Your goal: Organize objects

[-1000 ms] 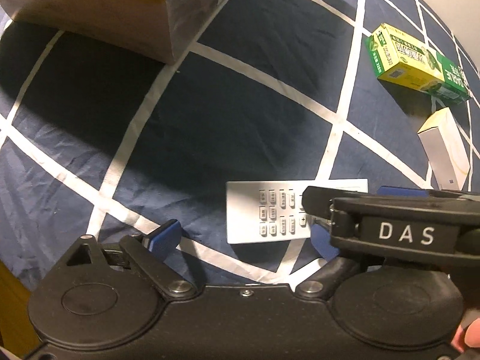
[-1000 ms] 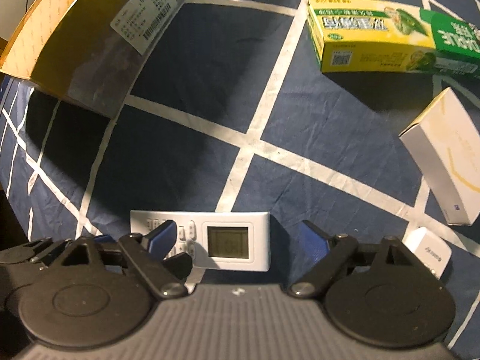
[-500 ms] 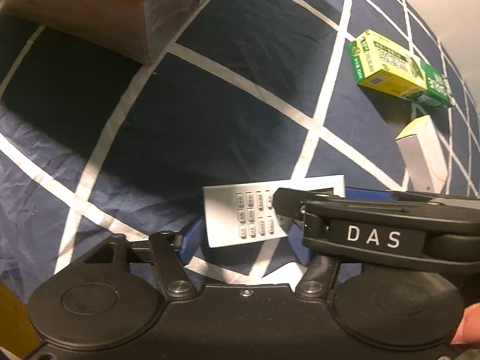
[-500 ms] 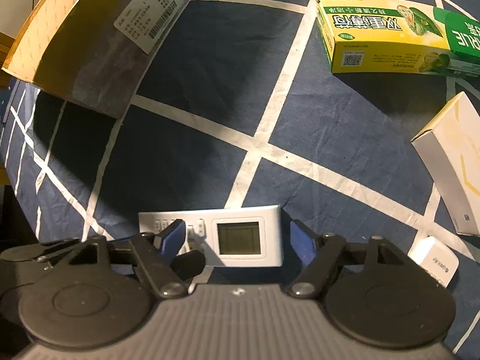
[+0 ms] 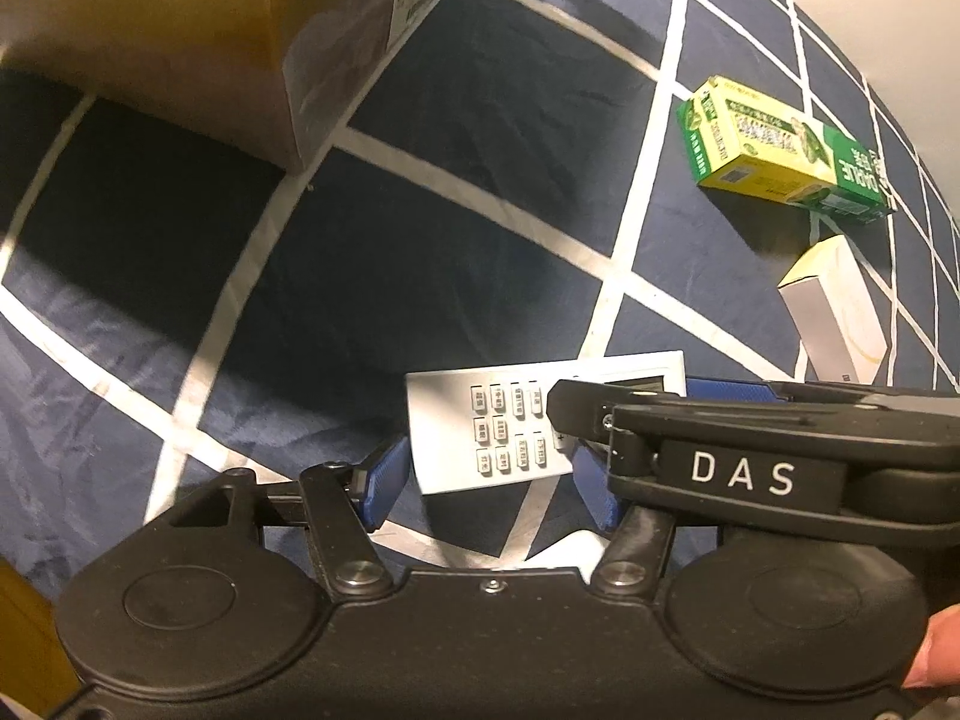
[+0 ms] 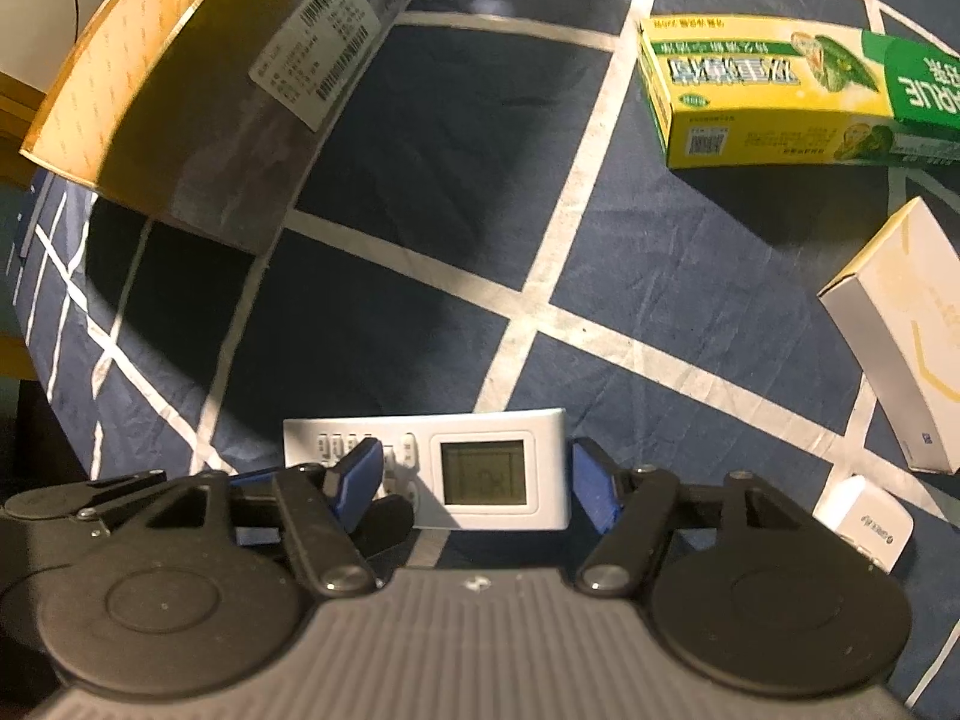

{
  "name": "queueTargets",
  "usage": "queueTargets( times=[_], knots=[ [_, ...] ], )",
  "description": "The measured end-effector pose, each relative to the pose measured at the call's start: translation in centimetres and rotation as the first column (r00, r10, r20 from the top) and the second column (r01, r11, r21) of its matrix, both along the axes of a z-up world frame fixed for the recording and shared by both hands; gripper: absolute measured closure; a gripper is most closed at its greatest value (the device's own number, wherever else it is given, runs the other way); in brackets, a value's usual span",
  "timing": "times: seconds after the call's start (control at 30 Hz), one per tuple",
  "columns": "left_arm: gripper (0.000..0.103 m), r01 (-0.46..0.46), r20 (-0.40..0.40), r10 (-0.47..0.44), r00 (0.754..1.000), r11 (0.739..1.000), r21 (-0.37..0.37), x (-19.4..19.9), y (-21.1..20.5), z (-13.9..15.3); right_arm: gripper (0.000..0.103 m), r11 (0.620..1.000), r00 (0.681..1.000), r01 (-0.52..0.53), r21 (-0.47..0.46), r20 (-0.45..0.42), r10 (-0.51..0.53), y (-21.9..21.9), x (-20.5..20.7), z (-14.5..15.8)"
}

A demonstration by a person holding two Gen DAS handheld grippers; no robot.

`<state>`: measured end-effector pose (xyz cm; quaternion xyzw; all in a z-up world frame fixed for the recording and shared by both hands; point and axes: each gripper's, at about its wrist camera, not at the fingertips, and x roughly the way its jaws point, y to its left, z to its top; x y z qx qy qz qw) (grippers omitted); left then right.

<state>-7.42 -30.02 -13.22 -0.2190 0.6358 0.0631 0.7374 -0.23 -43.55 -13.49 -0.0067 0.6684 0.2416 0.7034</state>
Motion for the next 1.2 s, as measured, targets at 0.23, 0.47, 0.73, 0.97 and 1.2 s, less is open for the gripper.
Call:
queueTargets(
  times=[0.23, 0.47, 0.73, 0.97, 1.2],
  knots=[
    [0.044, 0.041, 0.029, -0.042, 0.999, 0.998, 0.046, 0.5, 0.2, 2.5, 0.035, 0.998, 0.999, 0.037, 0.042, 0.032, -0.038, 0.0, -0.1, 2.1],
    [0.044, 0.099, 0.060, -0.104, 0.993, 0.991, 0.085, 1.6, 0.6, 4.9, 0.035, 0.993, 0.993, 0.090, 0.081, 0.066, -0.095, 0.2, 0.2, 4.3],
    [0.044, 0.191, 0.105, -0.203, 0.973, 0.975, 0.114, 4.6, 2.2, 7.4, 0.035, 0.978, 0.975, 0.178, 0.111, 0.114, -0.191, 1.0, 1.8, 6.6],
    [0.044, 0.291, 0.125, -0.306, 0.944, 0.948, 0.125, 7.6, 5.1, 9.4, 0.035, 0.953, 0.946, 0.276, 0.128, 0.142, -0.293, 3.3, 3.2, 8.6],
    [0.044, 0.398, 0.145, -0.417, 0.897, 0.906, 0.142, 9.8, 7.9, 11.0, 0.035, 0.914, 0.903, 0.379, 0.141, 0.160, -0.399, 6.1, 4.0, 10.2]
  ],
)
